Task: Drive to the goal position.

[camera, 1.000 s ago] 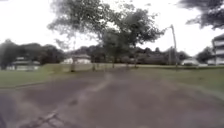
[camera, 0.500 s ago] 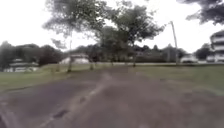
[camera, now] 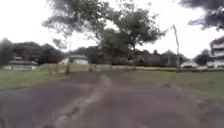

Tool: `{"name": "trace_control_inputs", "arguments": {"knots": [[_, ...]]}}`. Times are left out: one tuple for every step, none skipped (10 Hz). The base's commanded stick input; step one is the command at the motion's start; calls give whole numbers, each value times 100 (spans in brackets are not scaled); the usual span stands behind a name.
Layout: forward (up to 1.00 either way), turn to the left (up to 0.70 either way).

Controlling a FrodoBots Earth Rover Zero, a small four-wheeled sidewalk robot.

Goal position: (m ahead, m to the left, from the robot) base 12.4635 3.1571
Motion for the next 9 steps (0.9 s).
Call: {"name": "trace_control_inputs", "arguments": {"knots": [[70, 0], [70, 0], [70, 0], [70, 0], [70, 0], [70, 0], [70, 0], [70, 0], [70, 0]]}}
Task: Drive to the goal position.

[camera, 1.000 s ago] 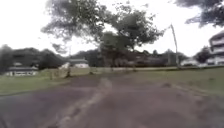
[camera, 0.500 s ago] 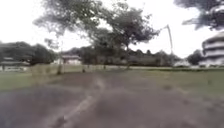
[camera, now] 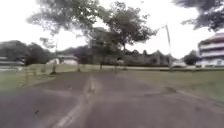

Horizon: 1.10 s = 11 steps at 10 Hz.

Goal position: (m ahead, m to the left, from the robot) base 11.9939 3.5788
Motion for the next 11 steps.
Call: {"name": "trace_control_inputs", "arguments": {"knots": [[70, 0], [70, 0], [70, 0], [70, 0], [70, 0], [70, 0], [70, 0], [70, 0], [70, 0], [70, 0], [70, 0]]}}
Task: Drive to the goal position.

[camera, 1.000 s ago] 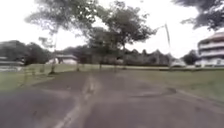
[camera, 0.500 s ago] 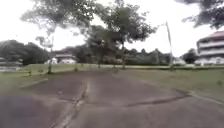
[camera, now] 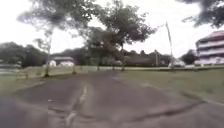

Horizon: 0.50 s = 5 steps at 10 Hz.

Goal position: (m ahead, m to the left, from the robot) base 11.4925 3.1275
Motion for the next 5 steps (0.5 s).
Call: {"name": "trace_control_inputs", "arguments": {"knots": [[70, 0], [70, 0], [70, 0], [70, 0], [70, 0]]}}
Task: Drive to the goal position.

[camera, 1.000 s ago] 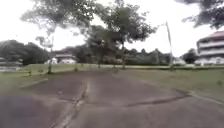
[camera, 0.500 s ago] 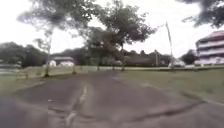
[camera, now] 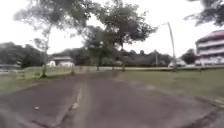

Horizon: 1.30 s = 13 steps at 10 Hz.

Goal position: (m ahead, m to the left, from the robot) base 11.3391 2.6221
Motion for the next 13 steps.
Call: {"name": "trace_control_inputs", "arguments": {"knots": [[70, 0], [70, 0], [70, 0], [70, 0], [70, 0], [70, 0], [70, 35], [70, 16], [70, 0], [70, 0], [70, 0], [70, 0], [70, 0]]}}
